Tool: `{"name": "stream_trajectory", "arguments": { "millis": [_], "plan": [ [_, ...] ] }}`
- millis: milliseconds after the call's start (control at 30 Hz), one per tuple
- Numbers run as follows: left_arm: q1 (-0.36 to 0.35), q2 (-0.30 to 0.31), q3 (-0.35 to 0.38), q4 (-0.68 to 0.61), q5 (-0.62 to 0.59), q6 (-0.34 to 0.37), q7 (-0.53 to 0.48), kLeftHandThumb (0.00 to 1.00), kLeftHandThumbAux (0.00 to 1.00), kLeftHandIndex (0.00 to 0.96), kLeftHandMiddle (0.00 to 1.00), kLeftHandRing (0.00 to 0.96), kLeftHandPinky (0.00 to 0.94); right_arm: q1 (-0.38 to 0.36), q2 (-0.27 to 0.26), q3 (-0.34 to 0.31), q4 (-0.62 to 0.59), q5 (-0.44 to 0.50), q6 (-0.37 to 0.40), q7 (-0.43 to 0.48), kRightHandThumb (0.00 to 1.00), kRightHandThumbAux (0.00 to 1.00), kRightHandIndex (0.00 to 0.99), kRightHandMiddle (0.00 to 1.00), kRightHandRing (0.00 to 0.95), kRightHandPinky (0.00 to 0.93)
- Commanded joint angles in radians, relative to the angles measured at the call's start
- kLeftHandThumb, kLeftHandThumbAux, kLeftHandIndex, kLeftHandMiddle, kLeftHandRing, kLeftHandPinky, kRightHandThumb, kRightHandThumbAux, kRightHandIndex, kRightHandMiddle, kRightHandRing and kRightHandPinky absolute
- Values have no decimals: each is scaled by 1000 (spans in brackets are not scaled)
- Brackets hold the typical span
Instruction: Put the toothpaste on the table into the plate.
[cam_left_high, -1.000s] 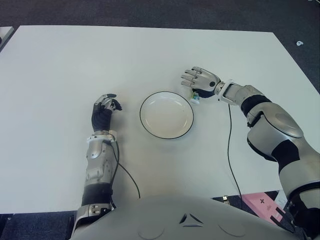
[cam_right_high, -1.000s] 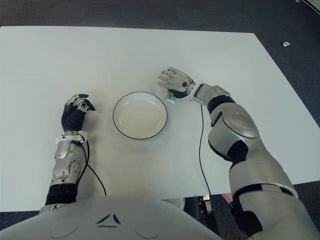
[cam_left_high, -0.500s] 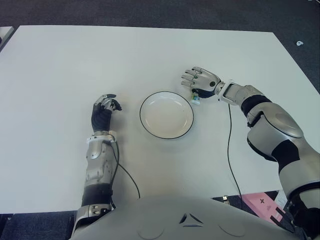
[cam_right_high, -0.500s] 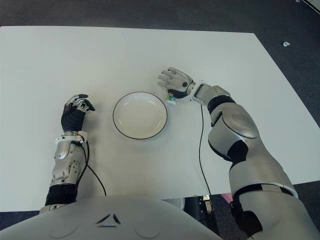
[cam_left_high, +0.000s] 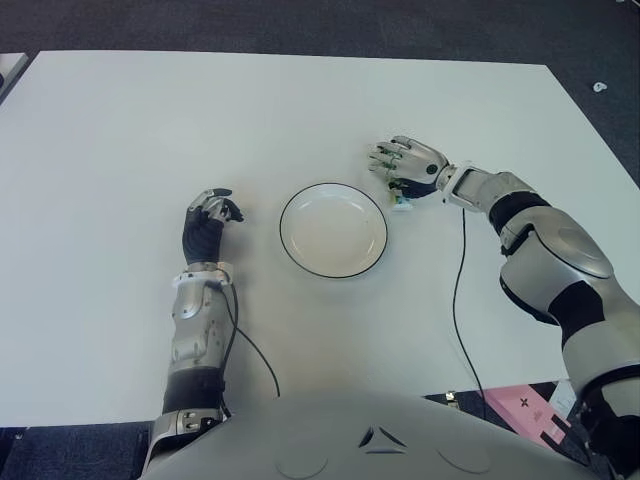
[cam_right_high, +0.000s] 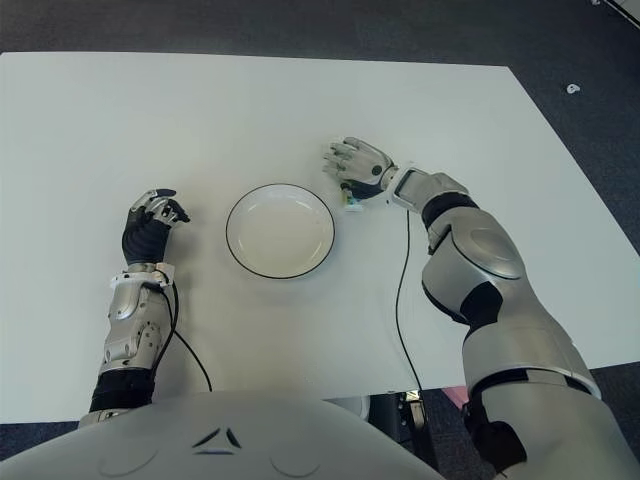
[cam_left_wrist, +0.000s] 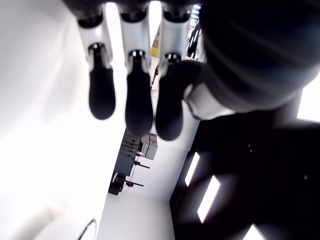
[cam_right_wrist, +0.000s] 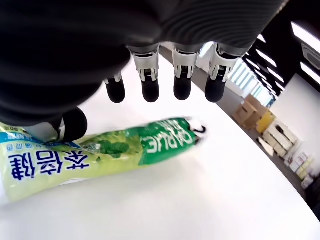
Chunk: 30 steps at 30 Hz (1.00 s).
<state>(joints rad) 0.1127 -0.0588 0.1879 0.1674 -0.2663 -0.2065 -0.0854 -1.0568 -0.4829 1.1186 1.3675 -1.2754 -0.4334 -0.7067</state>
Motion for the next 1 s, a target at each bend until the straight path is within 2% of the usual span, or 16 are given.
{"name": "stream_trajectory", "arguments": {
  "millis": [33,267,433,633,733,833,1000],
  "plan": [
    [82,-6,11,62,5,89,29,717,716,436,625,609,565,18,-49,-27,4,28,-44,18,631,242,0,0,0,0],
    [82,-2,12,60,-7,99,17,718,716,436,626,610,558,-21,-111,-143,-31,142,-188,38,612,225,0,0,0,0],
    [78,5,7,63,-7,100,10,717,716,437,627,608,556,-17,-123,-193,-48,186,-221,34,581,223,0,0,0,0],
    [69,6,5,58,-8,115,20,717,715,437,629,608,553,-20,-158,-255,-105,237,-302,22,542,237,0,0,0,0],
    [66,7,4,58,-12,113,16,717,715,437,627,607,551,7,-165,-343,-123,336,-348,98,527,256,0,0,0,0],
    [66,6,3,58,-14,111,13,717,715,437,626,607,556,35,-164,-411,-135,417,-359,178,518,280,0,0,0,0],
    [58,9,4,62,-17,115,11,717,715,437,626,607,561,83,-153,-500,-183,511,-298,283,521,309,0,0,0,0]
  ]
}}
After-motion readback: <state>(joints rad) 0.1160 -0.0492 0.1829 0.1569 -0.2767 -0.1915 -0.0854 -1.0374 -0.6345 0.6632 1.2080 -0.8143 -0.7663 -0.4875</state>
